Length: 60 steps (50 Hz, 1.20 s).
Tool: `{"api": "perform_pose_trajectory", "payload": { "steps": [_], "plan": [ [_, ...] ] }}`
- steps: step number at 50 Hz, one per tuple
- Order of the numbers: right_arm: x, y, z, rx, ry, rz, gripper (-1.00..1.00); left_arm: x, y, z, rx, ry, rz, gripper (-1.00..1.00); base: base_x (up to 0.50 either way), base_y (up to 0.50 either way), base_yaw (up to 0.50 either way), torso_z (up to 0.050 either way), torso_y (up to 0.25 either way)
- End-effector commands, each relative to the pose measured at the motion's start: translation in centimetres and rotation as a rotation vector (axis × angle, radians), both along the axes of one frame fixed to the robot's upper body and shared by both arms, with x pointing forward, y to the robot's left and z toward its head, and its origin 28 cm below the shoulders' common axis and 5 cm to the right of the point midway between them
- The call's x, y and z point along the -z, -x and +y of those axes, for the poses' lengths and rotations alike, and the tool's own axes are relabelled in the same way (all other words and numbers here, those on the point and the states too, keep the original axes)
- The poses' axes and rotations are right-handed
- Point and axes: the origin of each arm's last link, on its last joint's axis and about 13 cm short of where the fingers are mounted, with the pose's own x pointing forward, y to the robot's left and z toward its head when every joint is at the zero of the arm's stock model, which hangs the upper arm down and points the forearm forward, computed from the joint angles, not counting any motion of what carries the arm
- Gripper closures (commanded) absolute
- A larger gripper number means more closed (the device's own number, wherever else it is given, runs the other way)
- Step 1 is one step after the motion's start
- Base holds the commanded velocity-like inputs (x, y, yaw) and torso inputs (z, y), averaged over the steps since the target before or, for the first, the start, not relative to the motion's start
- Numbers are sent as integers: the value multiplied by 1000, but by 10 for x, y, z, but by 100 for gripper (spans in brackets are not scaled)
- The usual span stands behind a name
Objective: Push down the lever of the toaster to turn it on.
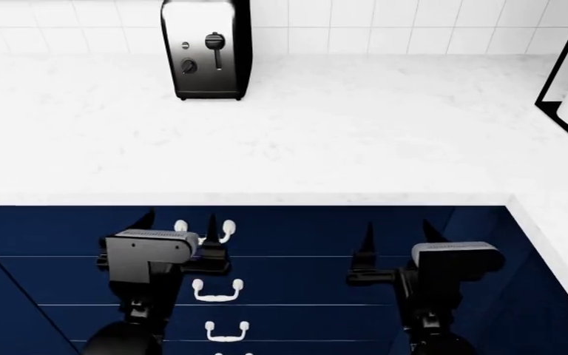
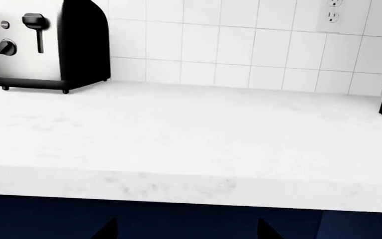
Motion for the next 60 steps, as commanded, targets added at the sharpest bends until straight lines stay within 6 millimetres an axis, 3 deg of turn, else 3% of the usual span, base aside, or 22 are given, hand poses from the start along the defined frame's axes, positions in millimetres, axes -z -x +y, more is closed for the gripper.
{"api": "perform_pose_trajectory", "payload": {
  "steps": [1, 9, 15, 22, 60],
  "plan": [
    [-48, -31, -15, 6, 37, -67, -100, -49, -23, 6, 54, -4, -34, -100, 0, 0, 0, 50, 0],
    [-84, -54, -26, 3, 50, -92, -100, -82, -47, 10, 74, -26, -51, -100, 0, 0, 0, 50, 0],
    [-90, -64, -31, 1, 51, -89, -100, -98, -61, 13, 77, -43, -70, -100, 0, 0, 0, 50, 0],
    [-92, -65, -31, 1, 52, -84, -100, -97, -61, 13, 74, -22, -74, -100, 0, 0, 0, 49, 0],
    [-84, -64, -27, -18, 52, -75, -100, -97, -53, 14, 75, -11, -95, -100, 0, 278, 0, 0, 0]
  ]
}}
